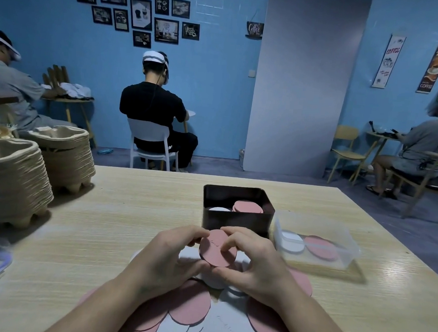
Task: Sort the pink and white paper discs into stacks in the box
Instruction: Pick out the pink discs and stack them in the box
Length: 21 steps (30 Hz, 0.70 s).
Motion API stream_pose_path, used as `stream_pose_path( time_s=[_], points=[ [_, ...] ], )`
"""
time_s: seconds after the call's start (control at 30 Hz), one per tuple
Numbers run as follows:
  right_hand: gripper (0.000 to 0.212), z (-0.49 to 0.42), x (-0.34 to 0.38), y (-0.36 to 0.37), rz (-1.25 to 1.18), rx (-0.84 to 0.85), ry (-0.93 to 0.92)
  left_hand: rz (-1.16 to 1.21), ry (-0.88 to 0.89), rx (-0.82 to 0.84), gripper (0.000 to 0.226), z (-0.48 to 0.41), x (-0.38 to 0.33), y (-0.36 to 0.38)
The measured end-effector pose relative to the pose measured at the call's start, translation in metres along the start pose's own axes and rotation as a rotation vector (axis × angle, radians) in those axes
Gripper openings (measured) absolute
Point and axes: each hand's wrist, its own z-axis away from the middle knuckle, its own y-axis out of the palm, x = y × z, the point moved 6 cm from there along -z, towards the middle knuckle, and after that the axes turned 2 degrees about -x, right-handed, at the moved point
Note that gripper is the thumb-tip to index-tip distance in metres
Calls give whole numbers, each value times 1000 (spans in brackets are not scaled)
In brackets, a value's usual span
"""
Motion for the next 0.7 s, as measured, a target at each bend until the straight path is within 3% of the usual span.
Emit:
stream_pose_path(
  time_s=[0.47,0.6,0.7],
  points=[
    [30,-15,0,-23,-75,-43,39,-2,48,-29,39,-10,-16,-11],
    [29,-35,-8,-61,-10,-157,42,-118,43,-123,36,-23,-10,-22],
    [33,-59,-34,-82,52,-186,150,-242,33,-98,44,-35,-1,-19]
  ],
)
